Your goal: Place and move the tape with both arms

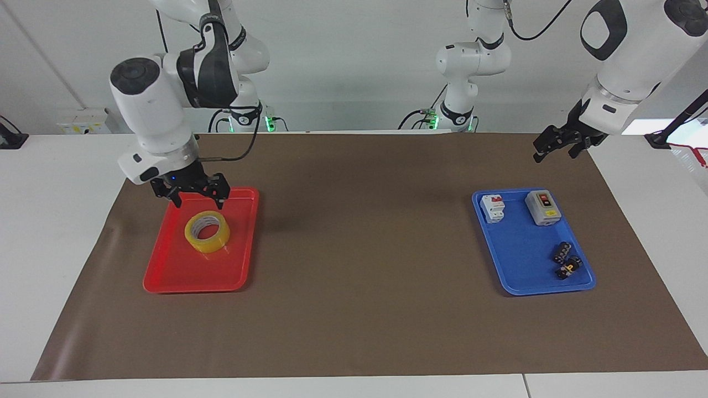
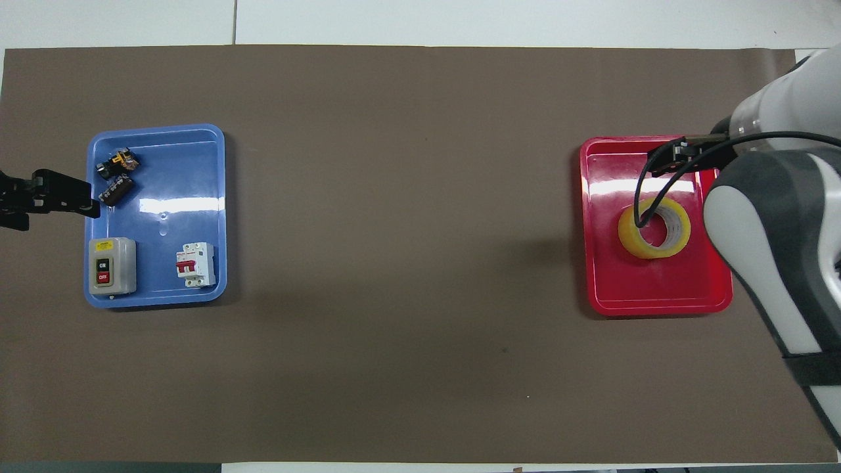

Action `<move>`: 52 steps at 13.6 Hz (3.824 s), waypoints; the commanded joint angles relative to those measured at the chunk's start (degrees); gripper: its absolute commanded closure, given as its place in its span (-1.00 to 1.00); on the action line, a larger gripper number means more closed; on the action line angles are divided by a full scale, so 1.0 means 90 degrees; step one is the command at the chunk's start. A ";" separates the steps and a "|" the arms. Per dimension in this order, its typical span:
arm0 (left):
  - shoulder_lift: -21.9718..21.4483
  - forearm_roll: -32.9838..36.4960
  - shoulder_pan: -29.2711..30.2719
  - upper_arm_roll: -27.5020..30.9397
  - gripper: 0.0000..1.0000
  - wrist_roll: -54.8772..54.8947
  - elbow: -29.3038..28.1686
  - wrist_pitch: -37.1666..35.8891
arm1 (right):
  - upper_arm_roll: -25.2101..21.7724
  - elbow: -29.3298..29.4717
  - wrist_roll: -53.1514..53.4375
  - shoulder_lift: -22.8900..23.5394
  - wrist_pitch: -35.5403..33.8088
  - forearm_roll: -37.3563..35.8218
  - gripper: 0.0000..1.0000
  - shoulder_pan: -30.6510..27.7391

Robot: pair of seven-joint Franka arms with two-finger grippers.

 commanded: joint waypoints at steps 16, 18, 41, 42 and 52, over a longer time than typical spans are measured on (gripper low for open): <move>-0.0148 -0.0162 0.0033 -0.0001 -1.00 0.0052 -0.0112 -0.0006 | 0.0084 0.0652 0.0098 -0.0795 -0.1804 0.0310 -1.00 -0.0463; -0.0148 -0.0162 0.0033 -0.0001 -1.00 0.0052 -0.0113 -0.0006 | 0.0103 0.0790 0.0040 -0.0746 -0.1913 0.0019 -1.00 -0.0434; -0.0138 -0.0162 0.0033 -0.0001 -1.00 0.0052 -0.0113 -0.0006 | 0.0093 0.1211 0.0010 -0.0512 -0.2255 0.0300 -1.00 -0.0424; -0.0148 -0.0162 0.0033 -0.0001 -1.00 0.0052 -0.0113 -0.0006 | 0.0093 0.1211 0.0010 -0.0512 -0.2255 0.0300 -1.00 -0.0434; -0.0148 -0.0162 0.0033 -0.0001 -1.00 0.0052 -0.0113 -0.0006 | 0.0084 0.1123 -0.0048 -0.0531 -0.2059 0.0203 -1.00 -0.0424</move>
